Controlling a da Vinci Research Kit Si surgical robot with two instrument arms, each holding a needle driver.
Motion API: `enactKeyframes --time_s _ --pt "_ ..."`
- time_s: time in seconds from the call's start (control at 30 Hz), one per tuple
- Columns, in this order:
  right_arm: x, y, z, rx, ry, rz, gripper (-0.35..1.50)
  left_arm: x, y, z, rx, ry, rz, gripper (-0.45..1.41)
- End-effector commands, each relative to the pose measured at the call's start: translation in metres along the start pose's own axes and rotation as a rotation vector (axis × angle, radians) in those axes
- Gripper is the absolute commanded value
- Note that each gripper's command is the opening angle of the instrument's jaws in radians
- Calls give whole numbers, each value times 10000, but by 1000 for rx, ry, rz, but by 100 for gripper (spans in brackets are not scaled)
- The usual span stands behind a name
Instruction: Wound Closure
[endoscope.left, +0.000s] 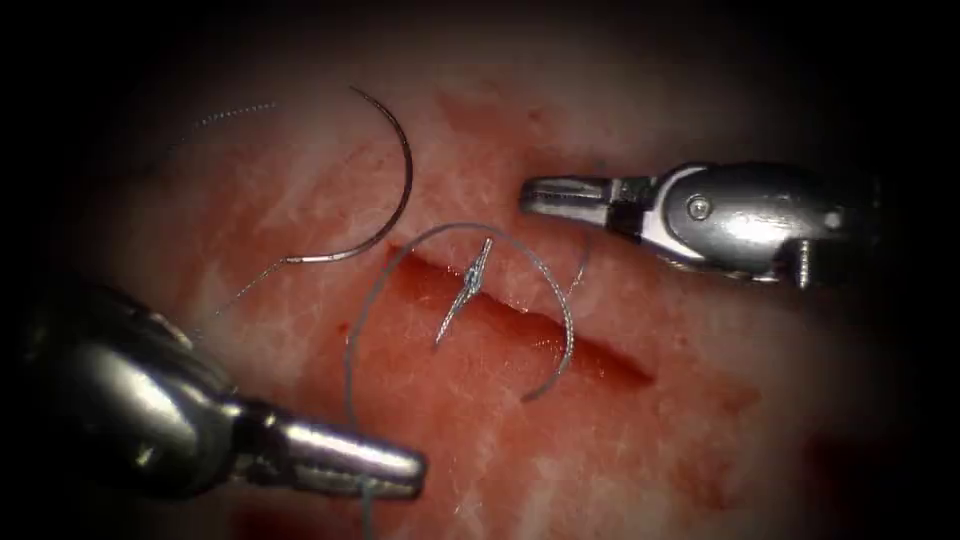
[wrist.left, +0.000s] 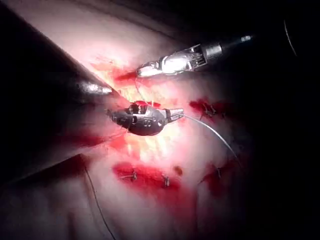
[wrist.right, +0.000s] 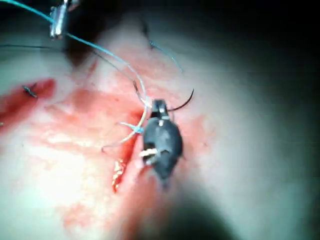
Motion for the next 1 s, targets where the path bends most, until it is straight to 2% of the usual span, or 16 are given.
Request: enactKeyframes --time_s 0.03,0.07,0.17,0.4,0.43,0.5,0.63,0.73,0.83,0.87,1.0 --pt "-2 3 25 10 0 -12 -35 -2 6 7 -7 1 0 -35" --pt "-4 6 32 16 -5 -16 -35 -1 6 8 -9 0 5 -35" --pt "-37 13 71 59 -18 -62 -35 3 4 9 -42 -10 38 -35" --pt "-82 4 71 128 -14 -46 -35 -8 -5 0 -35 -38 72 -35" --pt "-94 -1 68 174 -2 -17 -35 -21 -10 -3 -29 -65 80 -35" --pt "-98 -5 66 200 8 -3 -35 -32 -13 -6 -24 -76 84 -35" --pt "-97 -12 65 234 50 23 -35 -65 -13 -10 -15 -99 97 -35" --pt "-83 -21 62 255 100 40 -35 -107 1 -8 -20 -129 74 -35" --pt "-75 -24 57 246 116 48 -35 -120 5 -8 -19 -133 61 -35" --pt "-64 -24 49 230 133 62 -35 -137 11 -5 -20 -144 54 -35" --pt "-54 -23 39 210 141 76 -35 -147 17 -1 -22 -154 47 -35"
